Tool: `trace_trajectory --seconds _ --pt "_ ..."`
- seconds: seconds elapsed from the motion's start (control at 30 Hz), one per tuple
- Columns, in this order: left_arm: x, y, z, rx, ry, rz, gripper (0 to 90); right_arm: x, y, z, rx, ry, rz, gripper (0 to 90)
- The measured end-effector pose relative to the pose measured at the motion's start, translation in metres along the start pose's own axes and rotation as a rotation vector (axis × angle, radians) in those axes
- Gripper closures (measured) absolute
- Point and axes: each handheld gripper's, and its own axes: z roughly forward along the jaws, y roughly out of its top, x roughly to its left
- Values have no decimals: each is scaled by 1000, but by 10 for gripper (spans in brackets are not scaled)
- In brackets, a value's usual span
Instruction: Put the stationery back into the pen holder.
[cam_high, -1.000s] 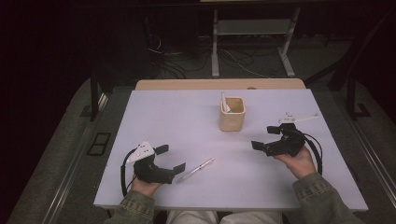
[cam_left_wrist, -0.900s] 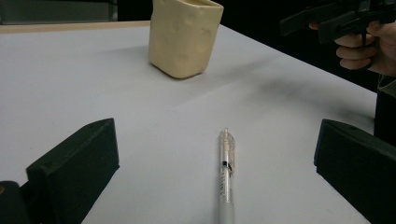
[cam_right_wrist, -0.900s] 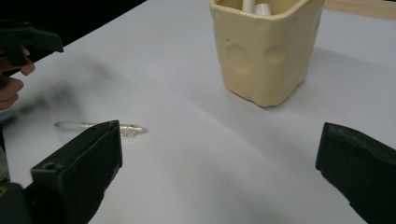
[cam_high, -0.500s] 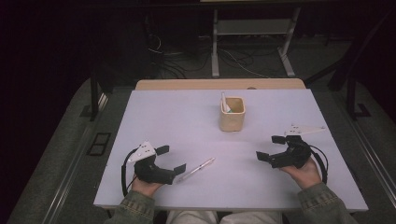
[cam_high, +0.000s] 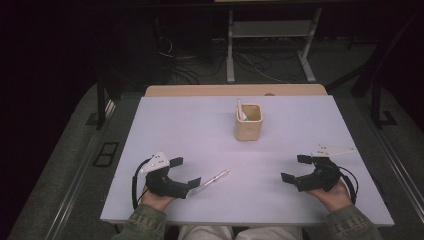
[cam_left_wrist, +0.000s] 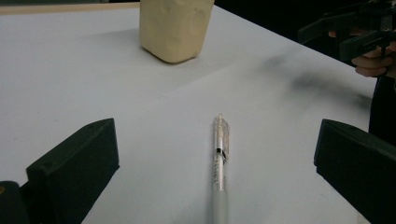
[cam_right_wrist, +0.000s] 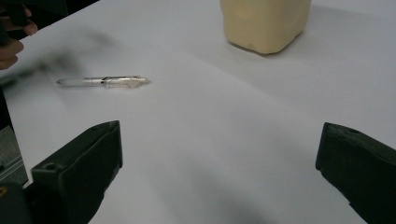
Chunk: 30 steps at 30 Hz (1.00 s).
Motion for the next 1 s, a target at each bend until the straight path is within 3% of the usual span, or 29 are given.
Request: trace_trajectory --seconds 0.17,0.53,0.83,1.0 --pt "-2 3 2 38 -10 -2 0 0 -4 -4 -2 3 7 2" --pt "-6 11 13 150 -38 40 0 -2 -13 -11 7 -14 8 3" --pt "-6 18 24 259 -64 65 0 -1 -14 -10 25 -1 -18 2" --pt "-6 20 31 311 -77 84 0 -1 -15 -12 22 -1 -8 2"
